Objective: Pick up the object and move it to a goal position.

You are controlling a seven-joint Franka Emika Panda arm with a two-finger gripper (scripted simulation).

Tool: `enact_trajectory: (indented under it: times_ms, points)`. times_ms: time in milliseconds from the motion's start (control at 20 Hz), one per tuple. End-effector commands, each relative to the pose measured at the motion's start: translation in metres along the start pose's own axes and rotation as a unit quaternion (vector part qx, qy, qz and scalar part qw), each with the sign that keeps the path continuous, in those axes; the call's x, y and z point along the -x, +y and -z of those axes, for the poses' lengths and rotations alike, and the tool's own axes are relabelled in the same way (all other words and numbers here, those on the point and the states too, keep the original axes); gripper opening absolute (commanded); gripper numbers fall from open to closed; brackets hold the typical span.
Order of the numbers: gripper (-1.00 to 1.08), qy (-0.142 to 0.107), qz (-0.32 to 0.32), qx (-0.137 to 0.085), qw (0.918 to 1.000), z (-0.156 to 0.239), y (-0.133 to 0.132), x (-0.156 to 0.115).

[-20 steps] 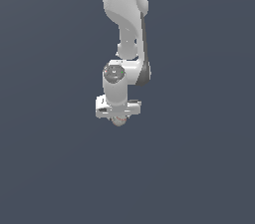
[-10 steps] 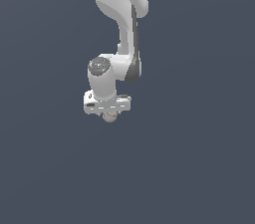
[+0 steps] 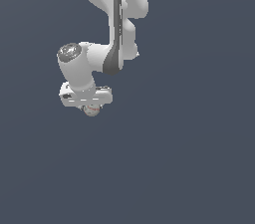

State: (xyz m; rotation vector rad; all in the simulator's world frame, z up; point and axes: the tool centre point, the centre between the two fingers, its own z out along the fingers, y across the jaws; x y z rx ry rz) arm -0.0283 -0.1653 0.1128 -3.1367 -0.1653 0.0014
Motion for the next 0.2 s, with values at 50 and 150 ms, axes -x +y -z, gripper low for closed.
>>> enact_trajectory:
  times_ms: [50, 150]
  points:
    - [-1.00, 0.000, 0.001, 0.000, 1.0000, 0.0071, 0.0112, 0.0013]
    - [-1.00, 0.000, 0.001, 0.000, 1.0000, 0.0080, 0.0129, 0.0014]
